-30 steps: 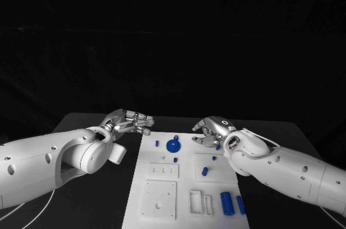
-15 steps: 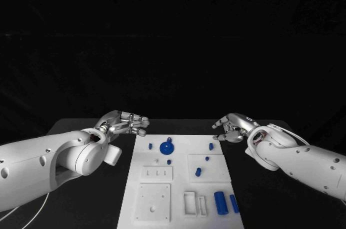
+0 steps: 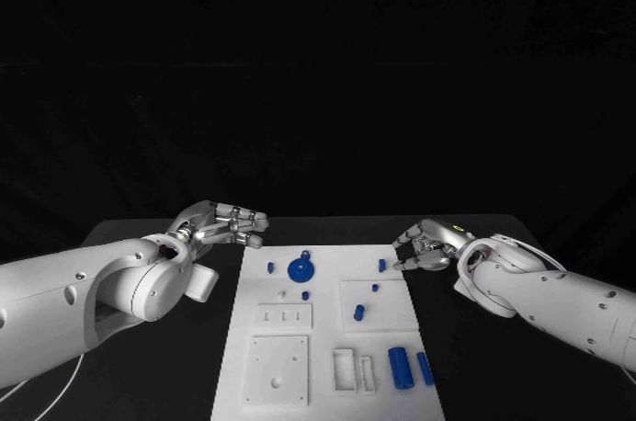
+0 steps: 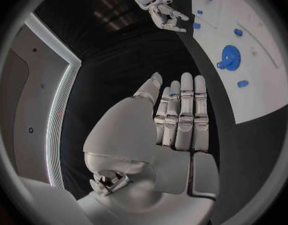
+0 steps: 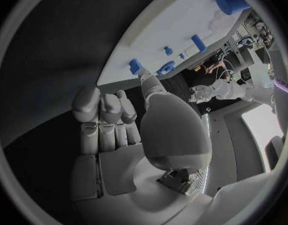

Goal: Assemble the parts on the task board

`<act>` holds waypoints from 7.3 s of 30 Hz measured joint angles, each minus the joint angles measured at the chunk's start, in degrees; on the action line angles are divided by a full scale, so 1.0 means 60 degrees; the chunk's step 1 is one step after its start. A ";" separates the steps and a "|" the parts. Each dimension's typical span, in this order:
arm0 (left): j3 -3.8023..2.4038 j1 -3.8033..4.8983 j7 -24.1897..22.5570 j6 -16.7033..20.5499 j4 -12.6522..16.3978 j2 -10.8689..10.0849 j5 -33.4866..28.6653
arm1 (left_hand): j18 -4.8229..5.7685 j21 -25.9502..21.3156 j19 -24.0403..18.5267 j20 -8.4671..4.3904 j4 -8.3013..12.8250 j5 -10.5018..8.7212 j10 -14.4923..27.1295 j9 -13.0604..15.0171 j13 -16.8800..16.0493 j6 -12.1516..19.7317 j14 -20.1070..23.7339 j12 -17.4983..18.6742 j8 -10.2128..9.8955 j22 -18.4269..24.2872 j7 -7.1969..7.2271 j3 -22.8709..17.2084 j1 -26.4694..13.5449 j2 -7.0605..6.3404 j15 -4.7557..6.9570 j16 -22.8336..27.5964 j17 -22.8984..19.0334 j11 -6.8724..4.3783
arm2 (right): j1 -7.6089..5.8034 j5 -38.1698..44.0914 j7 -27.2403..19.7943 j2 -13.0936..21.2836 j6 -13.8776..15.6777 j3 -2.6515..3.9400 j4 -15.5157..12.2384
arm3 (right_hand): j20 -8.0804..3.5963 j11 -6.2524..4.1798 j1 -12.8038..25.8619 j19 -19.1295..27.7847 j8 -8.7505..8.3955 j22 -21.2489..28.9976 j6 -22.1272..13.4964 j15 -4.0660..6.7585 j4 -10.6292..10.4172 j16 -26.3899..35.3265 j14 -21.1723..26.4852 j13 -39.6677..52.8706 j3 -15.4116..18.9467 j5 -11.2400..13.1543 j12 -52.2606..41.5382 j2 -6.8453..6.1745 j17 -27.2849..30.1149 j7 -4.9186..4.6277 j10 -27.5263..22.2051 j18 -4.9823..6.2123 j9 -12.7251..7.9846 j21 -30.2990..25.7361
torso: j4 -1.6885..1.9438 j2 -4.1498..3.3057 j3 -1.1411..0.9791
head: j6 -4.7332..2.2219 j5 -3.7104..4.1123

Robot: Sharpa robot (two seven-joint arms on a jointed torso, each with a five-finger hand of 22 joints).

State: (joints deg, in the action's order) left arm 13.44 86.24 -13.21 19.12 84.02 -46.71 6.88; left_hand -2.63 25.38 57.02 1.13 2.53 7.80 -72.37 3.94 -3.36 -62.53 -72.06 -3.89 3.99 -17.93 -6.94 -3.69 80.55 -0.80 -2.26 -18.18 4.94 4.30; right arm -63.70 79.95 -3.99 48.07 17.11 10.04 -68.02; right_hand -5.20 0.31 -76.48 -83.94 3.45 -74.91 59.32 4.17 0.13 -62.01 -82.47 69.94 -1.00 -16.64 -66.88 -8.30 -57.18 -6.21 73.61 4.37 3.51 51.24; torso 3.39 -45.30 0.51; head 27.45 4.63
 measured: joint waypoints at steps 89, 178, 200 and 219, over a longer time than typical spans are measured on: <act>0.0001 0.0000 0.0097 -0.0171 0.0005 -0.0026 0.0197 | 0.0000 0.0074 0.0000 0.0000 -0.0002 0.0000 -0.0306 0.0004 0.0000 -0.0347 -0.0056 0.0000 0.0000 -0.0117 0.0168 -0.0052 0.0028 0.0179 0.0055 -0.0060 0.0017 -0.0161 | 0.0343 -0.0534 -0.0232 -0.0885 0.0266 -0.0002 0.0570 | -0.0139 -0.0242 0.0538 0.0000 0.0006 0.0001 0.1540 0.0110 0.1228 0.0000 -0.0038 0.0182 -0.3257 0.2219 -0.0081 0.0917 -0.0165 0.0325 0.0138 -0.0003 -0.0003 0.0074 | 0.0033 -0.0047 -0.0066 | 0.0123 0.0021; 0.0027 0.0001 0.5503 -0.1449 -0.1324 0.2233 0.3963 | 0.0151 0.3367 0.0083 -0.1110 -0.2278 -0.0086 -0.1620 0.6970 -0.1824 -0.0155 -0.0060 -0.3039 -0.0006 -0.3536 0.0767 0.0490 -0.2535 0.0214 0.1083 -0.6576 0.2131 -0.0971 | -0.0345 0.1002 0.2854 -0.2635 -0.0368 -0.0113 -0.2000 | -0.0138 -0.0288 0.0700 0.0000 0.0002 -0.0001 0.1562 0.0121 0.1179 0.0038 -0.0056 0.0189 -0.3733 0.2088 -0.0080 0.0728 -0.0197 0.0323 0.0085 -0.0001 0.0032 0.0073 | -0.0097 0.0417 0.0060 | 0.0205 -0.0482; 0.0006 0.0009 0.5499 -0.1562 -0.1239 0.2241 0.3967 | 0.0149 0.3399 0.0012 -0.1110 -0.1767 -0.0093 -0.1622 0.5597 -0.1571 0.0139 -0.0027 -0.2726 0.0807 -0.3956 0.0782 -0.1340 -0.1034 0.0638 0.1119 -0.6620 0.2174 -0.1042 | -0.0329 0.1010 0.2932 -0.2671 -0.0532 -0.0171 -0.1952 | -0.0138 -0.0272 0.0637 0.0000 -0.0002 0.0000 0.1568 0.0120 0.1193 0.0073 -0.0056 0.0195 -0.3719 0.2070 -0.0079 0.0714 -0.0196 0.0320 0.0102 -0.0001 0.0027 0.0073 | -0.0096 0.0417 0.0049 | 0.0231 -0.0472; 0.0008 0.0009 0.5518 -0.1719 -0.1249 0.2214 0.3970 | 0.0150 0.3552 -0.0121 -0.1110 -0.1471 -0.0206 -0.1690 0.5501 -0.1524 0.0202 -0.0028 -0.2672 0.1076 -0.4286 0.0681 -0.2734 -0.1508 0.0317 0.1119 -0.6736 0.2226 -0.1043 | -0.0327 0.1013 0.2938 -0.2702 -0.0592 -0.0181 -0.1935 | -0.0138 -0.0269 0.0673 0.0000 0.0006 0.0000 0.1592 0.0119 0.1216 0.0073 -0.0056 0.0193 -0.3696 0.2071 -0.0079 0.0745 -0.0196 0.0328 0.0105 0.0000 0.0032 0.0073 | -0.0098 0.0412 0.0055 | 0.0268 -0.0481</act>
State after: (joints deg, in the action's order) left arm 13.49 86.29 19.90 8.81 76.53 -33.43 30.70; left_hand -1.73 46.69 56.29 -5.54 -6.29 6.56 -82.51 36.95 -12.51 -61.31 -72.22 -19.92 10.44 -43.65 -2.86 -20.09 71.50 1.10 4.46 -58.60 18.29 -1.95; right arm -65.67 86.03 13.64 31.86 13.56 8.96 -79.63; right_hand -6.03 -1.30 -72.44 -83.94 3.48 -74.91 68.87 4.88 7.42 -61.57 -82.81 71.10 -23.18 -4.22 -67.36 -3.83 -58.36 -4.24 74.24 4.36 3.70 51.67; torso 2.81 -42.83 0.83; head 29.06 1.74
